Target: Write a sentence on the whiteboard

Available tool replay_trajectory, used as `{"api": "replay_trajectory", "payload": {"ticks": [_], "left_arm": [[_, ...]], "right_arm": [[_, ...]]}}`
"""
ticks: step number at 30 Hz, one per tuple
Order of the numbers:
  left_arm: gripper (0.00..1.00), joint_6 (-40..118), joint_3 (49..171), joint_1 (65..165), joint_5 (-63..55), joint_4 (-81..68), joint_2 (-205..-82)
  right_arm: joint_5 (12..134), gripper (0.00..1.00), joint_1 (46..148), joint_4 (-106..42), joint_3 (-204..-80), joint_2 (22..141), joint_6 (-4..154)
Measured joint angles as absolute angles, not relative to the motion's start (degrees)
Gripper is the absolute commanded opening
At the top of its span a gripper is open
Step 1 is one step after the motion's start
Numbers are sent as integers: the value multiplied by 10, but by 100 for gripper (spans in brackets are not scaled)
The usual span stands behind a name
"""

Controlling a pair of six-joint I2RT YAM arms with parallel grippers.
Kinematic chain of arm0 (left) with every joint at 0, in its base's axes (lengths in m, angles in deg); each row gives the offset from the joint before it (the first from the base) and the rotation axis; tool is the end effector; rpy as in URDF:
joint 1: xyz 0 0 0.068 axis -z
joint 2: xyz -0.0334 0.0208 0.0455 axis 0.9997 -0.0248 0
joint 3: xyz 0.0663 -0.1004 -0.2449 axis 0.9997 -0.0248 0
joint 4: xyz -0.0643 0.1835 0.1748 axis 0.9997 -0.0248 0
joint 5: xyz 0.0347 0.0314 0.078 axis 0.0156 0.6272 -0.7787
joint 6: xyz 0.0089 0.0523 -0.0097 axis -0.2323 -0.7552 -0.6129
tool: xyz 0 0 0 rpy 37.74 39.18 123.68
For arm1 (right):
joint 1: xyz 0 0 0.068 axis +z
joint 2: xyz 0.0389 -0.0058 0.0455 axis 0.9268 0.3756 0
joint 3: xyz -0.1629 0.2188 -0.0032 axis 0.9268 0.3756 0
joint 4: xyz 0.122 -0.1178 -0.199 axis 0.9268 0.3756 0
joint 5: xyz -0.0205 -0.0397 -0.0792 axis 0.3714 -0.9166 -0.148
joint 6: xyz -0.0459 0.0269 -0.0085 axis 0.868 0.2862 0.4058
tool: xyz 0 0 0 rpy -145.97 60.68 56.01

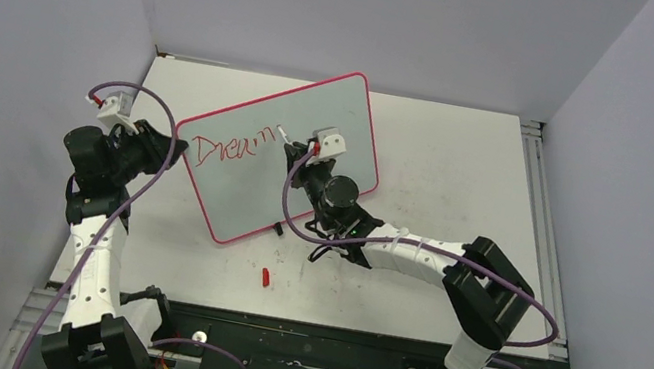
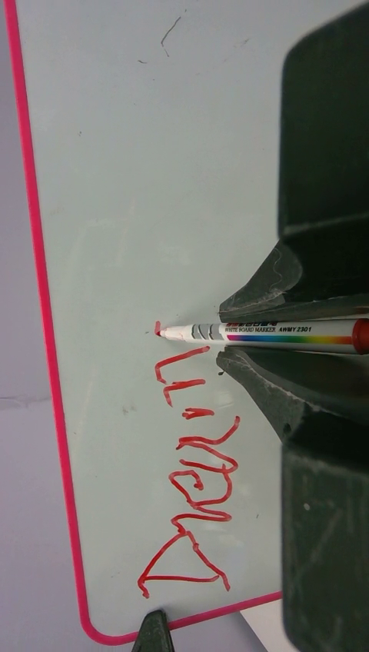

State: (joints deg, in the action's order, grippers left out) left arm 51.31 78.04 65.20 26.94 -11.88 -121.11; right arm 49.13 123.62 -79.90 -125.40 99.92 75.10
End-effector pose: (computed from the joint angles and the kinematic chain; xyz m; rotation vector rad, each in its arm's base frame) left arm 0.2027 0.0632 0.2999 -0.2789 1.8121 -0.6408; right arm 0.2312 0.3207 0.2741 -0.3884 1.4406 0.6766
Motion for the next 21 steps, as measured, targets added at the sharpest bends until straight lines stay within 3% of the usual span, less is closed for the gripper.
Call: {"api": "replay_trajectory", "payload": {"ticks": [21], "left_arm": [[19,513,780,653,269,-119,-1213]], "right_arm": [[461,5,1246,-811,-1219,999,736]]}}
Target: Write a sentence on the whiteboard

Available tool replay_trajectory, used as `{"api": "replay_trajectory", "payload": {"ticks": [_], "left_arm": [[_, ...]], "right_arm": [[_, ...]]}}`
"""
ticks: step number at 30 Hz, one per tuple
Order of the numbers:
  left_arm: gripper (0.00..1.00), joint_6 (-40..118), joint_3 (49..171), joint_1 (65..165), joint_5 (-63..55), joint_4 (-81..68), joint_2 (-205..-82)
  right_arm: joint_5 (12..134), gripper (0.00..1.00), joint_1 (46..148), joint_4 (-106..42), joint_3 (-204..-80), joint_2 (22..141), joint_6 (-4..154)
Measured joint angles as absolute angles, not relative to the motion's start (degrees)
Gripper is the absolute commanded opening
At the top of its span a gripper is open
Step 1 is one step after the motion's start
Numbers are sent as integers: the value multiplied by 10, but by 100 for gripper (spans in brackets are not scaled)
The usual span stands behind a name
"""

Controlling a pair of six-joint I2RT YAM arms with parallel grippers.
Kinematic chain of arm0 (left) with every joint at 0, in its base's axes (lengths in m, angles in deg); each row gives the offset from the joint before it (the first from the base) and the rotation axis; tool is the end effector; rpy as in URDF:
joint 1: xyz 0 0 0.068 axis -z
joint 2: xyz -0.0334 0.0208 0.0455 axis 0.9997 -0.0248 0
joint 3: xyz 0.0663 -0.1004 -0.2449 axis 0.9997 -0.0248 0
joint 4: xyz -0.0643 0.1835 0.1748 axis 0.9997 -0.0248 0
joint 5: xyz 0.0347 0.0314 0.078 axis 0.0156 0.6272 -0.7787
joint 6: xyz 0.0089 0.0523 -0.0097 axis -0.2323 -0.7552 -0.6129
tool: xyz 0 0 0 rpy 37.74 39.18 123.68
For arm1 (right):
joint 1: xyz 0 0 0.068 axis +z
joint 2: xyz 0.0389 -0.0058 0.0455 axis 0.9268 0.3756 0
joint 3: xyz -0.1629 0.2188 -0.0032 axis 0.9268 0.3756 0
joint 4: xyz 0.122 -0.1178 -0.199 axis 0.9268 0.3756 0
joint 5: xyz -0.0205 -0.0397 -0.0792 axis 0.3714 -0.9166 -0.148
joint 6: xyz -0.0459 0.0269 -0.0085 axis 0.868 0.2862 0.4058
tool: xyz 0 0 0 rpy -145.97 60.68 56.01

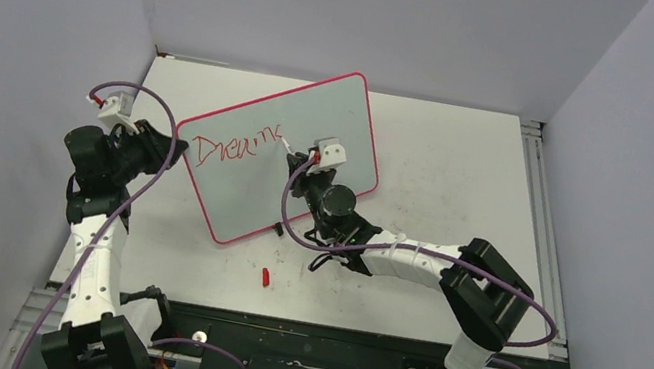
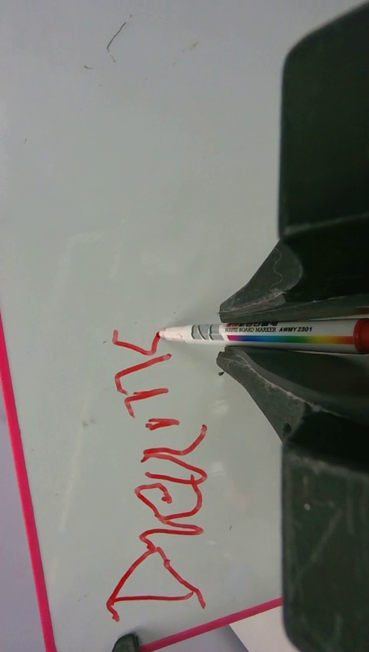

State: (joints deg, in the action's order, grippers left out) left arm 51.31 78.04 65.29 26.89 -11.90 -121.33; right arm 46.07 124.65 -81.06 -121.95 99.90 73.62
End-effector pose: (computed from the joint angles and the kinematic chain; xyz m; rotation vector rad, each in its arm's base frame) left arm 0.2035 0.0631 0.2991 -0.2807 1.8156 -0.6425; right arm 0.2228 0.3176 0.2565 -0.3592 1.4878 0.6550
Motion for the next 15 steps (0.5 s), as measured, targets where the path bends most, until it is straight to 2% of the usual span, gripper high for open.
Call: {"api": "replay_trajectory", "payload": {"ticks": [15], "left_arm": [[19,513,780,653,269,-119,-1214]], "right_arm": [[446,5,1247,-810,-1209,996,735]]}}
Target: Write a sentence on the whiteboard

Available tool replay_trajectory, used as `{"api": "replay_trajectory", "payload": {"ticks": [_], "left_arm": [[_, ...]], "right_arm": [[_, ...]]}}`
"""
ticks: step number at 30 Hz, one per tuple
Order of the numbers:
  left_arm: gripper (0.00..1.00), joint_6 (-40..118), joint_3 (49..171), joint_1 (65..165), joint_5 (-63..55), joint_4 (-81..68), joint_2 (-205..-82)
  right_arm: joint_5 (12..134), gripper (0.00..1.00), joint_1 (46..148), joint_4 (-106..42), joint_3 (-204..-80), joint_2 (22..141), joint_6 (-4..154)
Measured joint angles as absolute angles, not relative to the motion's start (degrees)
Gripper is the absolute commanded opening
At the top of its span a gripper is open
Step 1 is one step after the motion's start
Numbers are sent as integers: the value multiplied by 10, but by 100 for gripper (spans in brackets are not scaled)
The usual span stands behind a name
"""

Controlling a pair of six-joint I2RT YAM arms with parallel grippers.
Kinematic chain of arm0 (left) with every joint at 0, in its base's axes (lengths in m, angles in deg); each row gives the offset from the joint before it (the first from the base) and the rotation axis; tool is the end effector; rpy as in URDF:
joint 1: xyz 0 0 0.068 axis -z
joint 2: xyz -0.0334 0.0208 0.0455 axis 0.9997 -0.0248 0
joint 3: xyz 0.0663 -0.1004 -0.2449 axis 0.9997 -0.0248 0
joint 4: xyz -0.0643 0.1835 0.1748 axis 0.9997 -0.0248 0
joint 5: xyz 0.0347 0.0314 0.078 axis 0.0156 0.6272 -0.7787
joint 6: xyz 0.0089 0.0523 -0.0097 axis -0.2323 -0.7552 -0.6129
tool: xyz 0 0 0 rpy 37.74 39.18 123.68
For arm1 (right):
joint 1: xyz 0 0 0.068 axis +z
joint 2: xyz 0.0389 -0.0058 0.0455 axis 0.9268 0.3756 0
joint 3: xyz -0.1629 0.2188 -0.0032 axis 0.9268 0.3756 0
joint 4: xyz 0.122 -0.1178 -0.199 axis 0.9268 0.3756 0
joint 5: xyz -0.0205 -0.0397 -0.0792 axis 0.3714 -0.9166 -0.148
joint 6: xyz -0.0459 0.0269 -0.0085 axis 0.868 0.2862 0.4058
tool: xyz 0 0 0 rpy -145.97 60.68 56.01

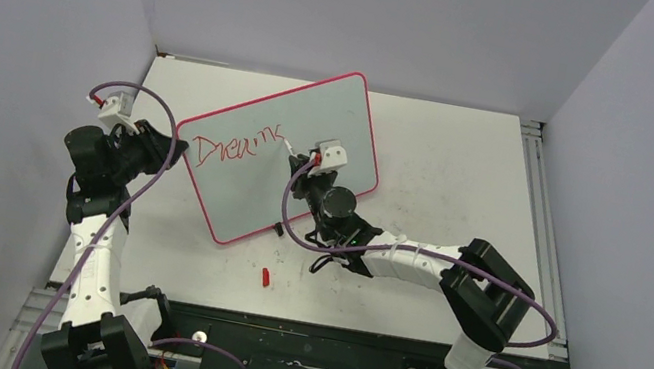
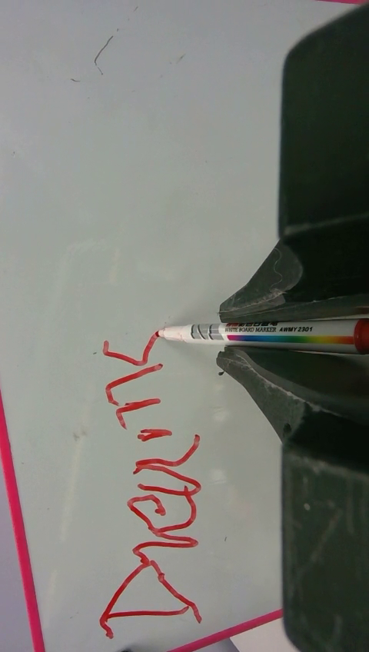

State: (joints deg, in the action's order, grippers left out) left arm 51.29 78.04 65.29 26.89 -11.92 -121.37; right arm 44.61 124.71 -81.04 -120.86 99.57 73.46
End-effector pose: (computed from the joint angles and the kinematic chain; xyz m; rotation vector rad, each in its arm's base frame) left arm 0.2036 0.0632 0.2990 -0.2810 1.8165 -0.6426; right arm 0.2214 0.3145 0.2524 -0.3439 1.5031 0.6327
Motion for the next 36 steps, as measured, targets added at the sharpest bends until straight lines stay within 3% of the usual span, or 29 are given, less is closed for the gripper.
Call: {"api": "replay_trajectory", "payload": {"ticks": [19,36], "left_arm": [[19,513,780,655,269,-119,-1214],[19,511,780,657,267,-119,-1213]], "right_arm": [[453,5,1273,-796,-1202,993,750],[489,5,1253,-745,-1195,885,772]]}}
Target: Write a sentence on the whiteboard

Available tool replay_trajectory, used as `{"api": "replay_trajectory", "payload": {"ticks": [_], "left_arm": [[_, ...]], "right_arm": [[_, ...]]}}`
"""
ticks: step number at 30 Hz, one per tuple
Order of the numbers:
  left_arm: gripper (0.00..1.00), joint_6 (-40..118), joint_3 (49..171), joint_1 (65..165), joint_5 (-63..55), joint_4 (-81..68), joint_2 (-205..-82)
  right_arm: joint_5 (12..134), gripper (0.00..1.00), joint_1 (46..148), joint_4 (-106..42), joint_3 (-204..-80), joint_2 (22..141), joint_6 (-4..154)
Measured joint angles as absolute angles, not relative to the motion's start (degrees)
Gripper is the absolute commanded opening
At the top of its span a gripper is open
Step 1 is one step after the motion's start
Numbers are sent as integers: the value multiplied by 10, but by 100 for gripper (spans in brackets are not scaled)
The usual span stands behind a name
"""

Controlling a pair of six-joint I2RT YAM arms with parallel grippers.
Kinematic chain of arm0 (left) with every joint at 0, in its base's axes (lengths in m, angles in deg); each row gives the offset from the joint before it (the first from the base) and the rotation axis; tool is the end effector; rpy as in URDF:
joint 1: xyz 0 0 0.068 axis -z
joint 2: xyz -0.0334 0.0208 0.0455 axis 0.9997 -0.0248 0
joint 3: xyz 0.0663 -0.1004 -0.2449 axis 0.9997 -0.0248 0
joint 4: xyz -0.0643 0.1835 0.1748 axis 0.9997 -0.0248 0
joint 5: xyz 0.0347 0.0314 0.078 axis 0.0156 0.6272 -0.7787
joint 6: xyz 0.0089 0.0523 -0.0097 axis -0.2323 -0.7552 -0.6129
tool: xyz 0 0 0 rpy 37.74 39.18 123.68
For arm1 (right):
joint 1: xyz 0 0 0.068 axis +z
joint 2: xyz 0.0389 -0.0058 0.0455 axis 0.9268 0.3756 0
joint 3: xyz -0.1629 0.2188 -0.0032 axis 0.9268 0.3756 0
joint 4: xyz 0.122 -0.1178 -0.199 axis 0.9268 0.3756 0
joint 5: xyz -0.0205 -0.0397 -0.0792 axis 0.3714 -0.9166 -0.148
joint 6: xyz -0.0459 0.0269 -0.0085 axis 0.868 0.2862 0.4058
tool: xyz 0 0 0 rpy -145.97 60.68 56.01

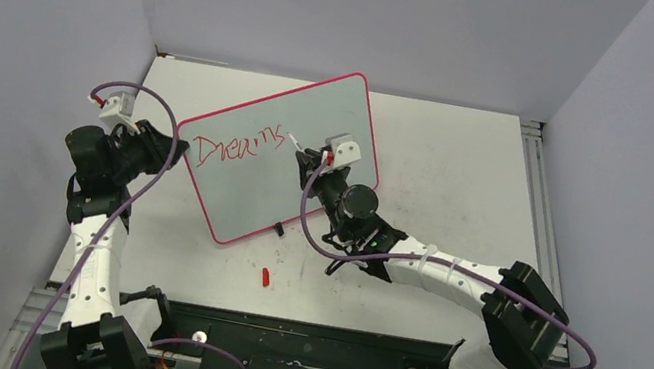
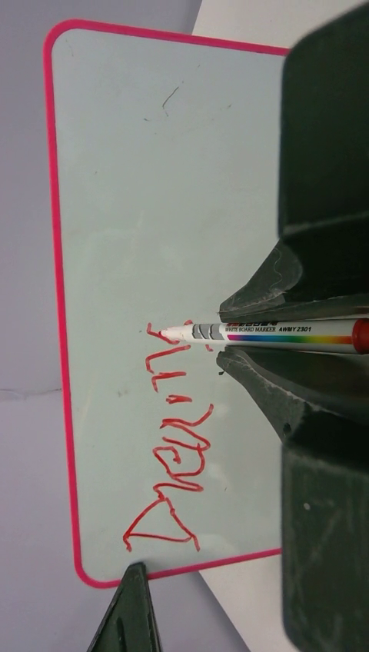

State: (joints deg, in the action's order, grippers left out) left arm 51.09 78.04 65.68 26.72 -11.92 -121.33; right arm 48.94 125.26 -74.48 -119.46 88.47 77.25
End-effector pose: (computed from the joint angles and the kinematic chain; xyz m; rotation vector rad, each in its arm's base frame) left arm 0.2039 0.0619 0.2991 -0.2734 1.8175 -0.6419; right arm 0.1989 0.2911 0.2996 -0.4321 1.4256 0.6676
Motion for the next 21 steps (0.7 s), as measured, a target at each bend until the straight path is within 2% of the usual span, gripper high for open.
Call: {"api": "replay_trajectory", "payload": {"ticks": [21], "left_arm": [[18,505,780,660,262,-119,-1214]], "right_arm": [[519,5,1204,-728,-1211,934,780]]}}
